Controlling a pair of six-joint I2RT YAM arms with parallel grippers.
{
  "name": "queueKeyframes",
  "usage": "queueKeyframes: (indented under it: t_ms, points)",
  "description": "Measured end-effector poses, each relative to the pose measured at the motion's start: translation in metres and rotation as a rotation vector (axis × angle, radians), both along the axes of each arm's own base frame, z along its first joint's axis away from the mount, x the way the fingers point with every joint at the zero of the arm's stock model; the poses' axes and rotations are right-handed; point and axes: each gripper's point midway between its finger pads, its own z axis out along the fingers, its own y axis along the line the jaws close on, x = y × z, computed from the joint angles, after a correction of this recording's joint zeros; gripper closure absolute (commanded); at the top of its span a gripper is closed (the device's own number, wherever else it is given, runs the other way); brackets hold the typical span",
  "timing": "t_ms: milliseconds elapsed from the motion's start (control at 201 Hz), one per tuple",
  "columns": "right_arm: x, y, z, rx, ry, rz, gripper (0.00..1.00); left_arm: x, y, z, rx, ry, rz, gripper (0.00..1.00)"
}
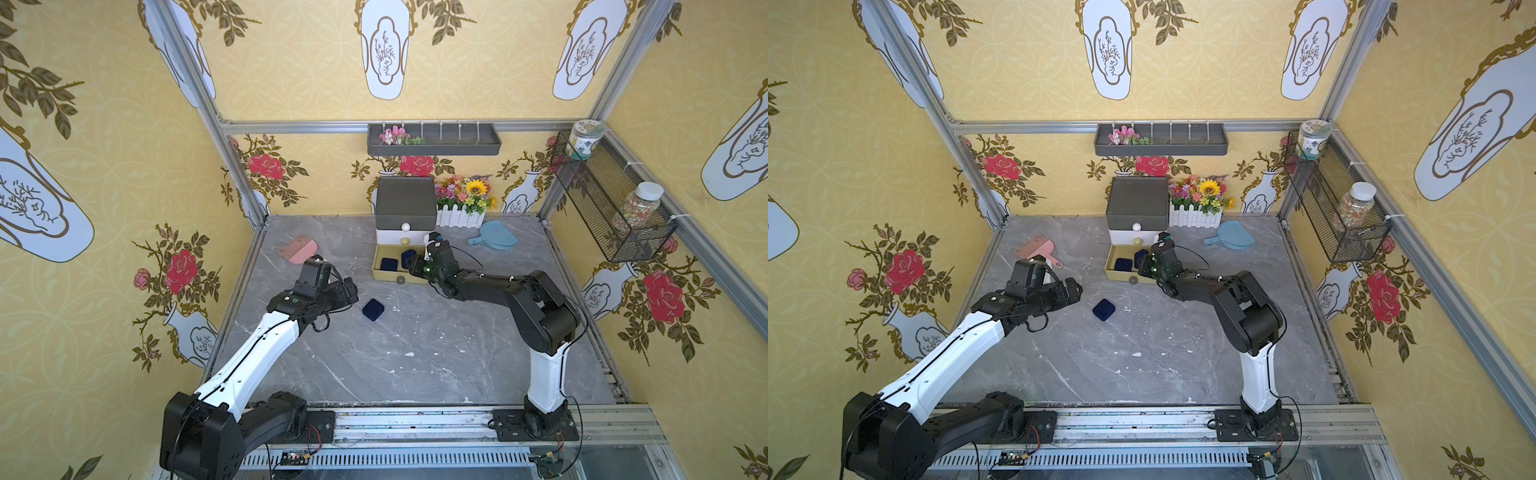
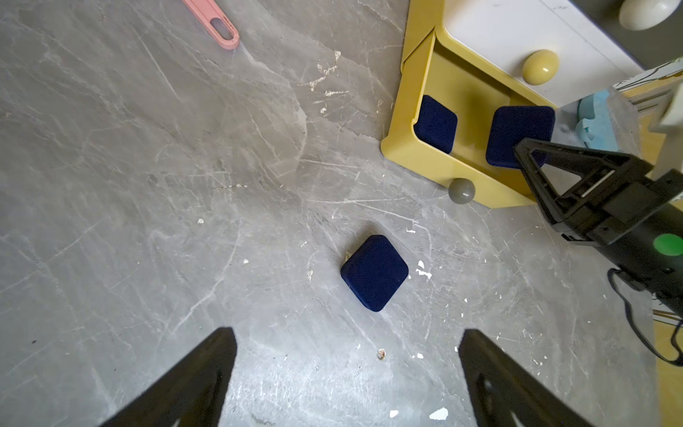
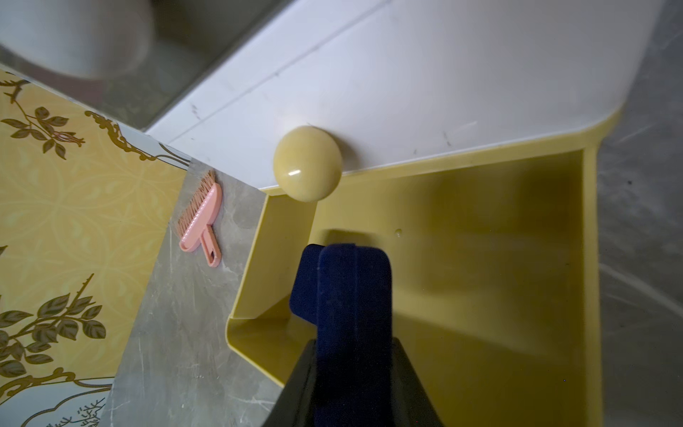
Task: Place the brooch boxes into the drawer by color
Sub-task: Place the brooch box in the drawer.
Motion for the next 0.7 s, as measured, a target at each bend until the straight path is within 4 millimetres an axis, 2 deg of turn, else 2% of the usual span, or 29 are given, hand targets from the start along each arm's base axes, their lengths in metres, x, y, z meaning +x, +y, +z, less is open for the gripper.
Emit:
queueKeyframes:
  t_ms: [75, 393, 558, 697]
  points:
    - [0.001, 0.001, -0.009, -0.008, 0.011, -0.004, 0.78, 0.0, 0.0, -0.005, 0.005, 0.014, -0.001, 0.0]
    - [0.016, 0.017, -0.007, 0.012, -0.007, 0.003, 0.75, 0.003, -0.003, -0.009, 0.005, 0.017, -0.011, 0.0]
    - [0.015, 0.019, -0.009, -0.008, 0.014, 0.008, 0.75, 0.003, -0.002, -0.01, 0.007, 0.018, -0.012, 0.0]
    - [0.013, 0.012, -0.011, -0.044, 0.022, -0.006, 0.76, 0.003, -0.002, -0.01, 0.009, 0.017, -0.015, 0.0]
